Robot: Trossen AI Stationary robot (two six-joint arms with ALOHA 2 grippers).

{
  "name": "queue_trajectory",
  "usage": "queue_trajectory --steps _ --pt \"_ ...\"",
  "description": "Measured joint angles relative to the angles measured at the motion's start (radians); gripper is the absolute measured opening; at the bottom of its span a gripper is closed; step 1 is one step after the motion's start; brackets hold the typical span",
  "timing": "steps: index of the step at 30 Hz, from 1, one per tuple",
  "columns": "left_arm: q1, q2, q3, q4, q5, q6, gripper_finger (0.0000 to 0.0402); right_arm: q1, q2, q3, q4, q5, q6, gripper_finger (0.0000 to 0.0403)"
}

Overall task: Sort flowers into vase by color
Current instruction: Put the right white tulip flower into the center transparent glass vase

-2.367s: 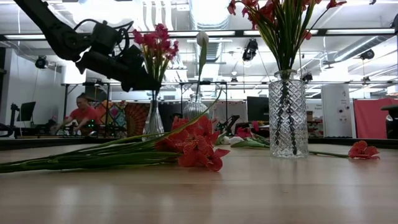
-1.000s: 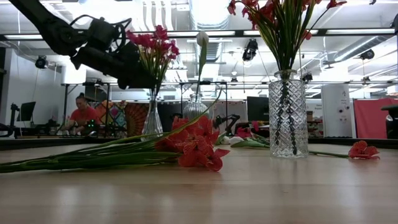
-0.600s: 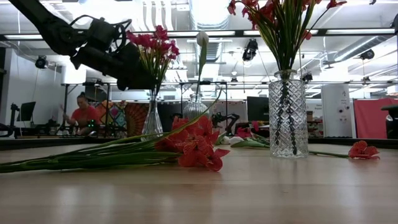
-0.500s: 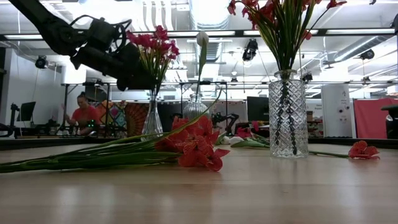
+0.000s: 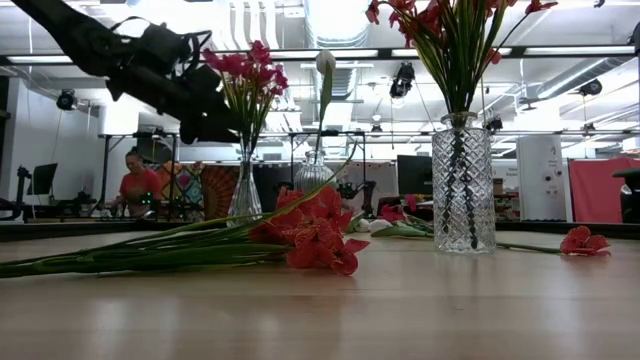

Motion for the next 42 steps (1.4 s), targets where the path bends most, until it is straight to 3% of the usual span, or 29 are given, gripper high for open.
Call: queue_trajectory --steps 11,22,35,42 --pt "0.000 -0.070 0.070 -0.323 -0.002 -0.022 0.0252 0.000 0.000 0.000 -0.007 0.000 0.017 0.0171" --pt "-0.032 -0.160 0.078 -0.488 -0.018 -0.071 0.0252 0.002 0.000 0.021 -0.013 -0.001 0.026 0.0171" --pt "-0.246 -0.271 0.078 -0.562 -0.209 -0.121 0.0252 0.030 0.000 0.089 -0.023 -0.010 0.023 0.0171" --pt "-0.439 -0.275 0.077 -0.575 -0.432 -0.183 0.0252 0.073 0.000 0.202 -0.093 -0.009 0.035 0.0171"
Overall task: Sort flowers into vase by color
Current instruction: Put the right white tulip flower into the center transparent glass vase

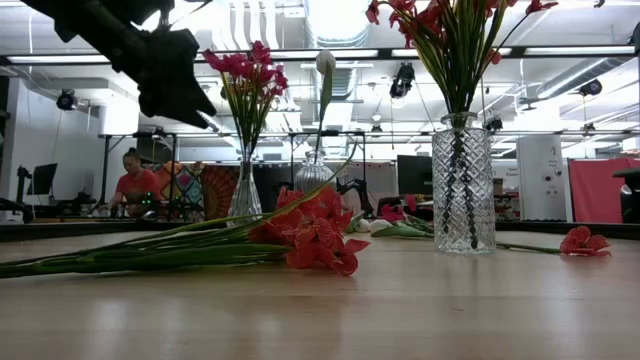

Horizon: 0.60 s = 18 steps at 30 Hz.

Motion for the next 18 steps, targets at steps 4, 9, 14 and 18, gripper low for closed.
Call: queue_trajectory --steps 4,9,14,18 --pt "-0.096 0.001 0.000 0.008 -0.020 -0.021 0.0252 0.016 0.000 0.085 -0.120 0.008 0.081 0.0171" --pt "-0.191 0.001 0.000 0.012 -0.087 -0.057 0.0252 0.016 0.000 0.192 -0.345 0.079 0.212 0.0171" --pt "-0.244 0.001 0.000 0.014 -0.118 -0.087 0.0252 0.012 0.000 0.274 -0.609 0.248 0.391 0.0171" --pt "-0.260 0.002 0.000 0.016 -0.119 -0.105 0.0252 -0.009 -0.001 0.319 -0.828 0.316 0.552 0.0169"
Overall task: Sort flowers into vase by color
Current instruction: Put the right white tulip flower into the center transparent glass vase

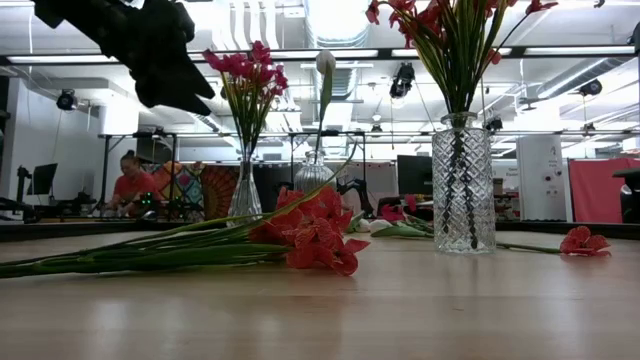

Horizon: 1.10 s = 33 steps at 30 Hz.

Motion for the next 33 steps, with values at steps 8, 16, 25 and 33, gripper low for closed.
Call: queue_trajectory --steps 8,16,25,33 --pt "0.000 0.000 0.000 0.001 -0.023 -0.007 0.0252 -0.128 -0.019 -0.057 -0.225 0.006 0.248 0.0137" --pt "0.000 0.000 0.000 -0.002 -0.027 0.008 0.0252 -0.237 -0.056 -0.211 -0.232 -0.190 0.320 0.0101" --pt "0.001 0.000 0.000 -0.002 -0.035 0.031 0.0252 -0.261 -0.126 -0.452 -0.228 -0.352 0.494 0.0086" --pt "0.001 0.000 0.000 -0.001 -0.114 0.031 0.0252 -0.260 -0.181 -0.671 -0.174 -0.550 0.629 0.0090"
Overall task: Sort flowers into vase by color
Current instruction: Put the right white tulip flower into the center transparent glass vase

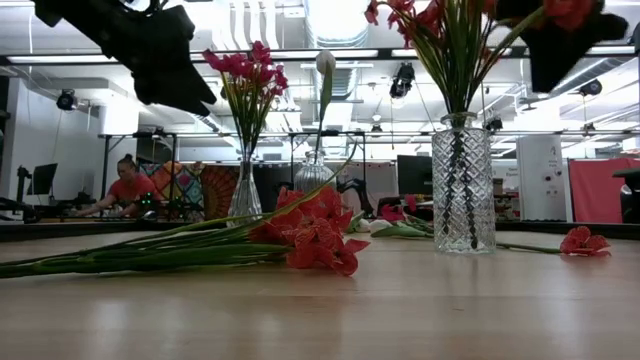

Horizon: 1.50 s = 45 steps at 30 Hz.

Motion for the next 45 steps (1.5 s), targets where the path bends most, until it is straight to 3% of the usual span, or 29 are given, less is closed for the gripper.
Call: queue_trajectory --steps 11,21,29,36,45 --pt "0.001 0.000 0.000 0.001 -0.043 0.026 0.0252 0.000 -0.064 -0.198 0.083 -0.154 0.070 0.0086" --pt "0.001 0.000 0.000 0.004 -0.044 0.026 0.0252 0.000 -0.119 -0.254 0.097 -0.177 0.086 0.0080" --pt "0.001 0.000 0.000 0.005 -0.044 0.033 0.0252 0.000 -0.131 -0.131 0.087 -0.122 0.064 0.0081" --pt "0.001 0.000 0.000 0.006 -0.044 0.049 0.0252 0.000 -0.130 0.029 -0.060 -0.052 0.072 0.0075" --pt "0.001 0.000 0.000 0.006 -0.044 0.049 0.0252 0.000 -0.171 0.132 -0.058 0.019 0.027 0.0072"
